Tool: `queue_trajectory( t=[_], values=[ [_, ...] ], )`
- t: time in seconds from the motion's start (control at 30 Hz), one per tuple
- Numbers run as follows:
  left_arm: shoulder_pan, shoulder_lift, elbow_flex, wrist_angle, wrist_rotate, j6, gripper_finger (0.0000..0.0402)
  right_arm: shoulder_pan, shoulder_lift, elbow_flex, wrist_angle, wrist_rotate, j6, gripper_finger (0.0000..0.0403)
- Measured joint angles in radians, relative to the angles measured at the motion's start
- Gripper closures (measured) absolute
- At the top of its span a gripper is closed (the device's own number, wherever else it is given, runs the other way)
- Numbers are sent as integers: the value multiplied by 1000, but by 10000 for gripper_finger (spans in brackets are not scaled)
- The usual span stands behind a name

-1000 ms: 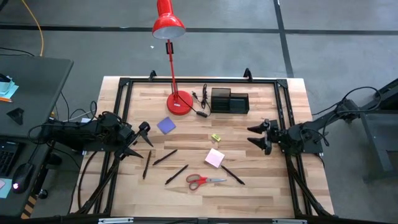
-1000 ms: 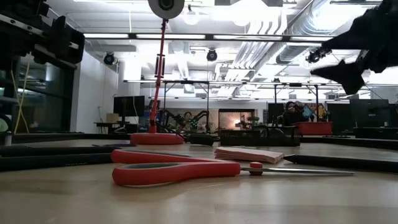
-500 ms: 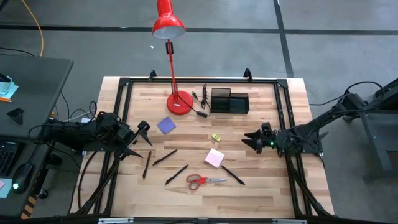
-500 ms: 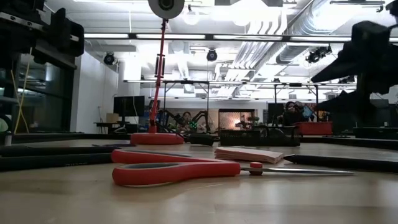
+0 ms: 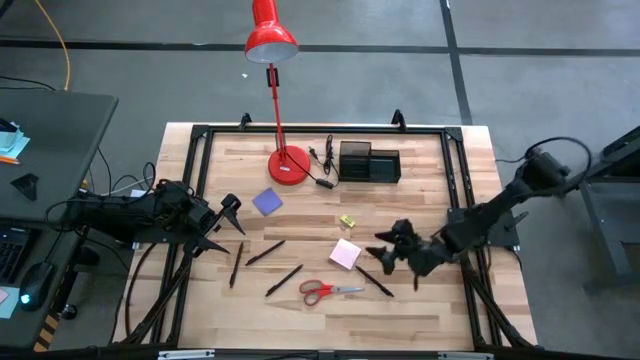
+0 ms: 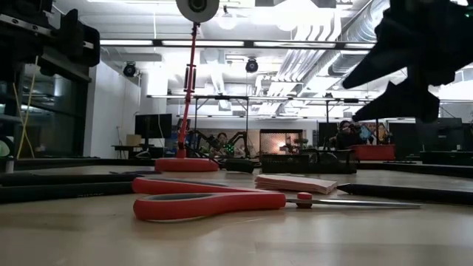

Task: Pick and place office supplies into organizer
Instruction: Put the black pen into the black desk organizer

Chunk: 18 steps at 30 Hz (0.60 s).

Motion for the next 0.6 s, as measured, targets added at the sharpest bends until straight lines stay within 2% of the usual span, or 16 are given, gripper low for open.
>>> queue_trajectory(
  t=[0.17,0.23,0.33,0.43,0.53,0.6],
  values=[
    [0,0,0,-1,0,14,124,44,133,163,-78,90,-48,104],
    [0,0,0,0,0,29,124,65,169,223,-173,102,6,104],
    [0,0,0,0,-15,58,124,91,217,276,-293,64,144,104],
    [0,0,0,0,-52,76,124,121,273,287,-307,41,277,104],
    [0,0,0,1,-88,78,124,154,333,301,-271,53,310,104],
    [0,0,0,4,-109,85,124,186,361,323,-269,100,293,104]
  ],
)
